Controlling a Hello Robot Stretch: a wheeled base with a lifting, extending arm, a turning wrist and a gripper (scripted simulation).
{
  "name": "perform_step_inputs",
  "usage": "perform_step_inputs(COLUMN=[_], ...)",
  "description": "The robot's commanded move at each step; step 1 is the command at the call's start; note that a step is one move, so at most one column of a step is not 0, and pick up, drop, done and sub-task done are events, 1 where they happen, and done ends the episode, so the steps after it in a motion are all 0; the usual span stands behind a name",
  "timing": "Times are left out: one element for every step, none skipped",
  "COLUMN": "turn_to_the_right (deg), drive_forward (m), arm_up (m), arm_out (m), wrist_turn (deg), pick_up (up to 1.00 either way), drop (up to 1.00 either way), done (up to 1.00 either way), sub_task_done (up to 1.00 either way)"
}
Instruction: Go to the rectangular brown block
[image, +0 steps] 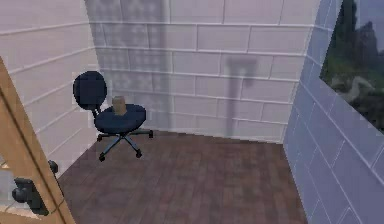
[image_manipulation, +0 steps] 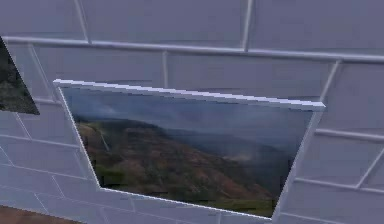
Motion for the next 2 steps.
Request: perform_step_inputs(turn_to_the_right=[0.0, -39.0], drive_forward=[0.70, 0.00], arm_up=[0.00, 0.00], arm_out=[0.00, 0.00], wrist_turn=[0.0, 0.0], pick_up=[0.00, 0.00], drop=[0.00, 0.00], done=[0.00, 0.00], sub_task_done=[0.00, 0.00])
